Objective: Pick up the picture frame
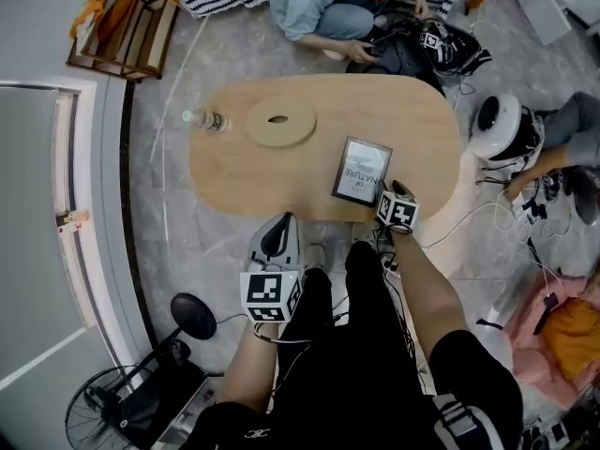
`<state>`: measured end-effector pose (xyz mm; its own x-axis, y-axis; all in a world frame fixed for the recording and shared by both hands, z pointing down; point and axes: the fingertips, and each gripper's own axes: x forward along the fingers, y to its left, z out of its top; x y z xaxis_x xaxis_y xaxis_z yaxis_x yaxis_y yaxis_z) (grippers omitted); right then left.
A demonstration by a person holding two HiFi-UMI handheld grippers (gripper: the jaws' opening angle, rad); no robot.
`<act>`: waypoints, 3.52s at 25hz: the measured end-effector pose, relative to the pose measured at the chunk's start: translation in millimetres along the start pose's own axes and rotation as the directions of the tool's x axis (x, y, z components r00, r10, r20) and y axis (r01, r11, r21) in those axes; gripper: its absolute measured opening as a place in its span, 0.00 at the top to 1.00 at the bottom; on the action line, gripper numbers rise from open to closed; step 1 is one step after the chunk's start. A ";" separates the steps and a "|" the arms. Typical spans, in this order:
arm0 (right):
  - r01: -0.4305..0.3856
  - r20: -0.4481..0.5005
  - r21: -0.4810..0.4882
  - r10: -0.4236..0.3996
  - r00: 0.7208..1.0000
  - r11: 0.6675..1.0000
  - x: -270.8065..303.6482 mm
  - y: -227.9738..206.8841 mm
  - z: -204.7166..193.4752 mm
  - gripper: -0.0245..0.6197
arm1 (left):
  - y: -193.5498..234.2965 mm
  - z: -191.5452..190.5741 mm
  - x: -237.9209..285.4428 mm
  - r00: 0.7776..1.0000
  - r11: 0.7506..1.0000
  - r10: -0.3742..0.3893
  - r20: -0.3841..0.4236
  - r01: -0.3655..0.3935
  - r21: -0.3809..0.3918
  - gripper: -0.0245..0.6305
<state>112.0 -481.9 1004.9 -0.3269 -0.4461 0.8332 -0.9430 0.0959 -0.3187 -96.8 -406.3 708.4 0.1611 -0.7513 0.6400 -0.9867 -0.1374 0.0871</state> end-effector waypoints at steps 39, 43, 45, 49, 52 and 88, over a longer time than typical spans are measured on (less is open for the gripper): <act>-0.072 -0.096 -0.013 0.070 0.993 0.997 53.8 -8.6 -9.7 0.82 | 6.7 -23.8 72.4 0.996 0.999 -0.040 -0.077 0.038 -0.022 0.93; -0.093 -0.021 -0.023 0.093 0.995 0.995 30.9 0.3 6.9 0.82 | 6.2 -19.5 64.1 0.998 0.999 -0.044 -0.051 0.043 -0.020 0.93; -0.098 0.024 -0.049 0.100 0.995 0.994 11.7 10.2 21.0 0.82 | 8.5 -14.5 57.7 0.998 0.999 -0.045 -0.036 0.045 -0.022 0.93; -0.097 0.133 -0.115 0.112 0.985 0.989 -45.0 35.3 69.4 0.83 | 11.9 15.0 46.8 0.999 0.999 -0.045 -0.001 0.045 -0.026 0.93; -0.082 0.242 -0.178 0.125 0.962 0.981 -100.3 58.0 105.8 0.83 | 12.9 37.6 28.9 0.998 0.998 -0.051 0.041 0.052 -0.025 0.93; 0.096 0.847 -0.371 0.294 0.443 0.924 -592.5 257.7 199.7 0.83 | -8.0 225.3 -300.9 0.817 0.994 -0.100 0.568 0.055 0.096 0.93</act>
<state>75.1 -370.6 338.9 -0.3690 -0.9232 -0.1070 -0.9257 0.3754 -0.0465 -132.4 -324.6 343.1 0.2435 -0.9665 0.0809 -0.9695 -0.2401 0.0488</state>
